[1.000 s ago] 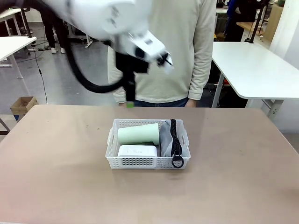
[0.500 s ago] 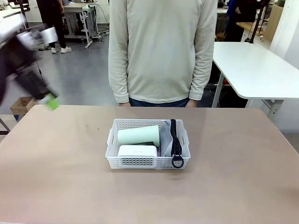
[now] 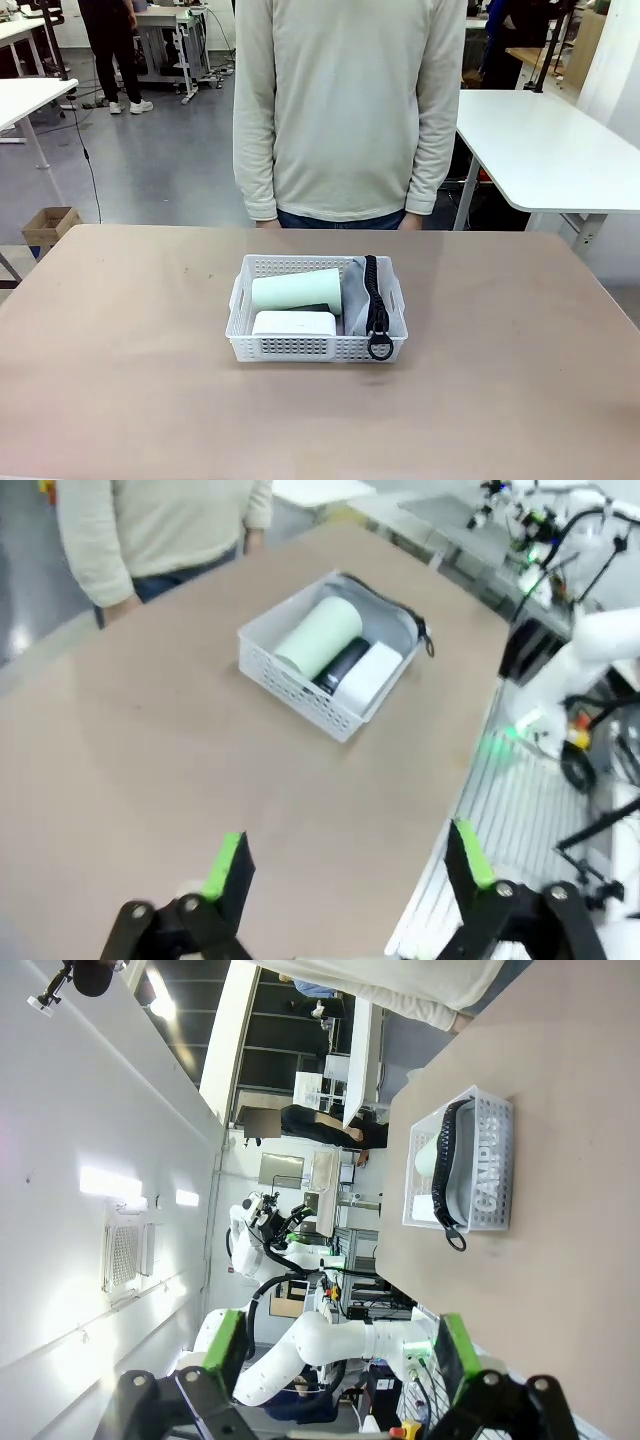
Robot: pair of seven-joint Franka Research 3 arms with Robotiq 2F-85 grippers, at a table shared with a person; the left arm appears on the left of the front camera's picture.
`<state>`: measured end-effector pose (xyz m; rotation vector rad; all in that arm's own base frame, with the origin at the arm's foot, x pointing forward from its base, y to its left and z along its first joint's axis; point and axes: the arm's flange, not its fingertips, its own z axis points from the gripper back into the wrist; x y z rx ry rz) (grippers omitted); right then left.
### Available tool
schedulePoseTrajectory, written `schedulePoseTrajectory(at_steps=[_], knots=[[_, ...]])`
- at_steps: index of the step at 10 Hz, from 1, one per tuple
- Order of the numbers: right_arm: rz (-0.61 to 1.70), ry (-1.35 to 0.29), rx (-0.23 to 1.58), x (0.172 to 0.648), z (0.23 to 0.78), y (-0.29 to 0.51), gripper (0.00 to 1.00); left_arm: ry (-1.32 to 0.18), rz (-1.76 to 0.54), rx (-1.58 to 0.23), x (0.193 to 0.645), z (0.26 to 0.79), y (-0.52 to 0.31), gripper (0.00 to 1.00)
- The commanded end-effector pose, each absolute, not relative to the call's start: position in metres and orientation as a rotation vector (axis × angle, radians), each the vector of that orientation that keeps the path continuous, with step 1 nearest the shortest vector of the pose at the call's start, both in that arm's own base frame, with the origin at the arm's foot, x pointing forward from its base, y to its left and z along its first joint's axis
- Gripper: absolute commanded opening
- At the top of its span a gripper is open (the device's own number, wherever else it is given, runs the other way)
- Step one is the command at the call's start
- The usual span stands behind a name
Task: Efficiently arrange items inside the basket to fit them all.
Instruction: Pick up the Reusable plastic cup and place it inside the Organizing basket.
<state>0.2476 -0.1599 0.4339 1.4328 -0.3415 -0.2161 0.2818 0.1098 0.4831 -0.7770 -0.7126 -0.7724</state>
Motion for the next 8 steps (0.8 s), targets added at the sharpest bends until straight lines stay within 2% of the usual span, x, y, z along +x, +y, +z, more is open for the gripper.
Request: schedulePoseTrajectory(at_steps=[1,8], knots=[[-0.229,-0.348,1.456,0.2481,0.4393,-0.1582,1.0,-0.62,-0.843,-0.726,0.2934,0.4872,0.0669,1.0],[-0.229,-0.348,1.456,0.2481,0.4393,-0.1582,1.0,-0.62,-0.843,-0.726,0.2934,0.4872,0.0669,1.0]])
